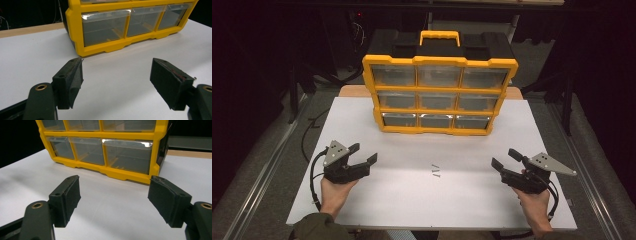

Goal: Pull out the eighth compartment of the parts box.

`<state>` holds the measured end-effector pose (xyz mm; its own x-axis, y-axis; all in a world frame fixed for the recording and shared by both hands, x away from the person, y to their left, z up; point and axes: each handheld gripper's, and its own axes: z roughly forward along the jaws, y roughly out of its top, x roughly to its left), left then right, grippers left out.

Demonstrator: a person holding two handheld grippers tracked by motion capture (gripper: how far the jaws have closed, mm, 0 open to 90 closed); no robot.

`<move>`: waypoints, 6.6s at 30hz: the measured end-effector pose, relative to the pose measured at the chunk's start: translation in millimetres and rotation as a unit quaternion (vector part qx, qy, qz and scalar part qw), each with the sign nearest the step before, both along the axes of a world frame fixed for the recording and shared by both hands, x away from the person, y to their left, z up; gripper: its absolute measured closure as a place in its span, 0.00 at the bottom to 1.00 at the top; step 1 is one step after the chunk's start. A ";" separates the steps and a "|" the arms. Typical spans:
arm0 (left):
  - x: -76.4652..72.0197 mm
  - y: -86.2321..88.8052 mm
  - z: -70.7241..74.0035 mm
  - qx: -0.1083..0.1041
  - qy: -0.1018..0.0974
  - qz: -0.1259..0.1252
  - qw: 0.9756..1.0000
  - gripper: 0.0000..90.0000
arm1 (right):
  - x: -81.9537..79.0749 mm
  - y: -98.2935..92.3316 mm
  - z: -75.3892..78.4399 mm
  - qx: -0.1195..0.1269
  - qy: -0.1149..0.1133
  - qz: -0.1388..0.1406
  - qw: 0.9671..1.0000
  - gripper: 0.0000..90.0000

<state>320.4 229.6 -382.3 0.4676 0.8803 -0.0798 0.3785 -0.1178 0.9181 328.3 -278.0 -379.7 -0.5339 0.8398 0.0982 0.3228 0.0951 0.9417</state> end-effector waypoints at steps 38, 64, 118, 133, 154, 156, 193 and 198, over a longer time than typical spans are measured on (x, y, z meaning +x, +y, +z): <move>1.8 -5.4 7.9 -0.019 -0.005 -0.010 1.000 0.29 | 3.1 -1.6 -2.5 -0.002 0.017 -0.009 1.000 0.29; 24.6 -30.5 30.9 -0.012 -0.011 -0.040 0.999 0.34 | 3.9 -1.1 -3.7 -0.010 0.021 -0.013 1.000 0.30; 65.6 -77.7 47.1 0.016 -0.024 -0.074 0.997 0.34 | -0.2 -2.1 -4.5 -0.018 0.022 0.005 1.000 0.30; 80.5 -86.4 47.8 0.023 -0.017 -0.072 0.997 0.35 | -0.4 -1.9 -4.6 -0.016 0.024 0.003 1.000 0.30; 97.7 -102.6 49.0 0.029 -0.017 -0.077 0.996 0.36 | -0.1 -2.0 -4.9 -0.019 0.026 0.003 0.999 0.30; 98.7 -103.7 48.9 0.029 -0.016 -0.076 0.997 0.36 | 0.1 -2.4 -4.8 -0.018 0.025 0.002 1.000 0.30; 128.3 -124.0 40.1 0.042 0.006 -0.066 0.997 0.39 | -0.1 -0.8 -4.4 -0.013 0.018 0.021 1.000 0.30; 129.8 -129.9 38.4 0.048 0.004 -0.071 0.996 0.41 | 0.0 -0.5 -4.5 -0.013 0.020 0.023 0.999 0.30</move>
